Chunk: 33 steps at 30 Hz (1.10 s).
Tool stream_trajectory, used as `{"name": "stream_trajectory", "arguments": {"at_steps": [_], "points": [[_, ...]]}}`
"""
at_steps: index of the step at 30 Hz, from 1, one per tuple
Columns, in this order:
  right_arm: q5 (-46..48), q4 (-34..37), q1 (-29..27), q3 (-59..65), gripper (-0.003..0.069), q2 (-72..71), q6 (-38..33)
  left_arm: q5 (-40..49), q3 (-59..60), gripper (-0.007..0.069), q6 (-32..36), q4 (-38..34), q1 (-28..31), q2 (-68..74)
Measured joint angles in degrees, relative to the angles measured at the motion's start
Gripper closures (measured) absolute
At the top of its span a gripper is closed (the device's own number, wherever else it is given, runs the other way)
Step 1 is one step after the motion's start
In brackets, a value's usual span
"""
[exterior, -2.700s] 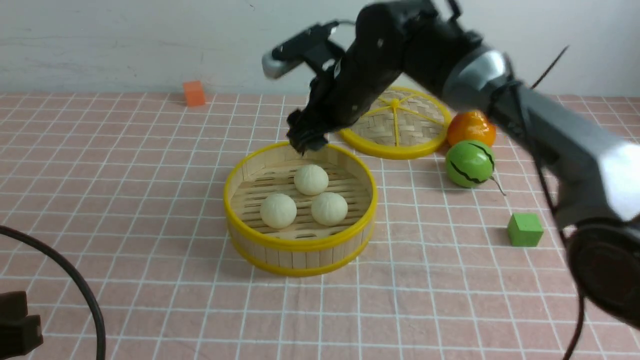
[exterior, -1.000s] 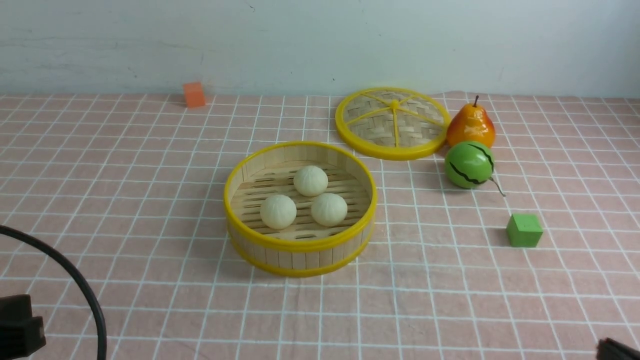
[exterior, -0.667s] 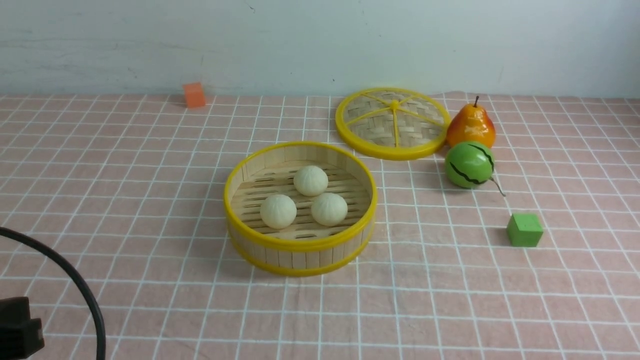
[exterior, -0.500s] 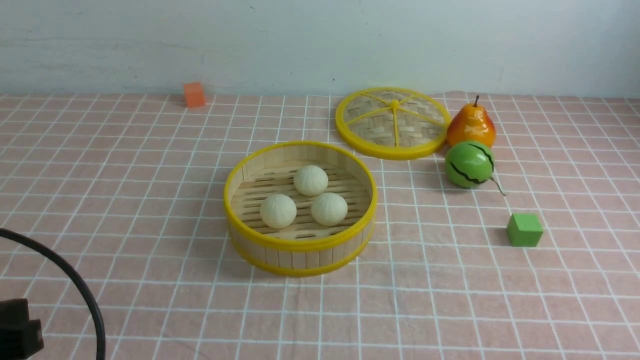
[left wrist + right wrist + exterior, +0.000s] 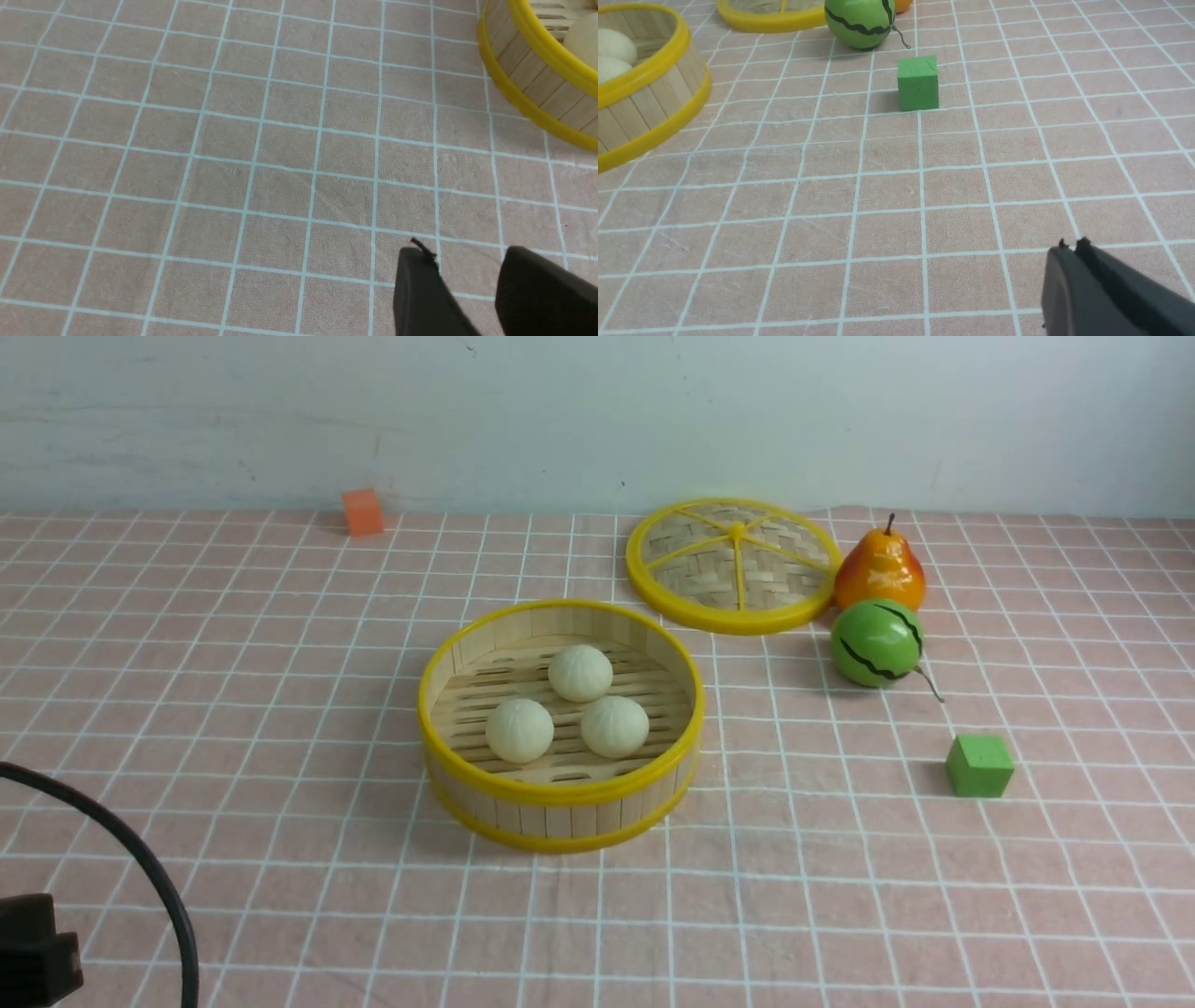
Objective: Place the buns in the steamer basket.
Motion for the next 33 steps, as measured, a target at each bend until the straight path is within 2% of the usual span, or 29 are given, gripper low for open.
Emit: {"name": "stream_trajectory", "arguments": {"at_steps": [6, 11, 18, 23, 27, 29, 31, 32, 33], "points": [[0.01, 0.0, 0.0, 0.0, 0.0648, 0.0, 0.0, -1.79, 1.58, 0.0386, 0.0, 0.74, 0.0, -0.53], [0.06, 0.0, 0.0, 0.0, 0.0646, 0.0, 0.0, -7.17, 11.83, 0.0386, 0.0, 2.0, 0.29, -7.67], [0.06, 0.0, 0.0, 0.0, 0.0637, 0.0, 0.0, -19.57, 29.57, 0.0386, -3.56, 1.14, 8.41, -28.83], [0.06, -0.05, 0.0, 0.0, 0.0631, 0.0, 0.0, -18.27, 30.18, 0.0386, -3.79, 0.02, 12.49, -35.68], [0.06, -0.05, 0.0, 0.0, 0.0627, 0.0, 0.0, -16.36, 30.49, 0.0386, -3.86, -1.91, 13.59, -36.01], [0.06, -0.05, 0.0, 0.0, 0.0627, 0.0, 0.0, -16.3, 30.56, 0.0386, -2.74, -2.41, 13.65, -36.01], [0.06, -0.05, 0.0, 0.0, 0.0625, 0.0, 0.0, -16.65, 30.56, 0.0393, 1.75, -3.81, 13.65, -36.01], [0.06, -0.05, 0.0, 0.0, 0.0622, 0.0, 0.0, -16.84, 30.56, 0.0423, 7.65, -7.4, 13.65, -36.01], [0.06, -0.05, 0.0, 0.0, 0.0622, 0.0, 0.0, -16.84, 30.56, 0.0437, 10.4, -8.7, 13.65, -36.01]]}}
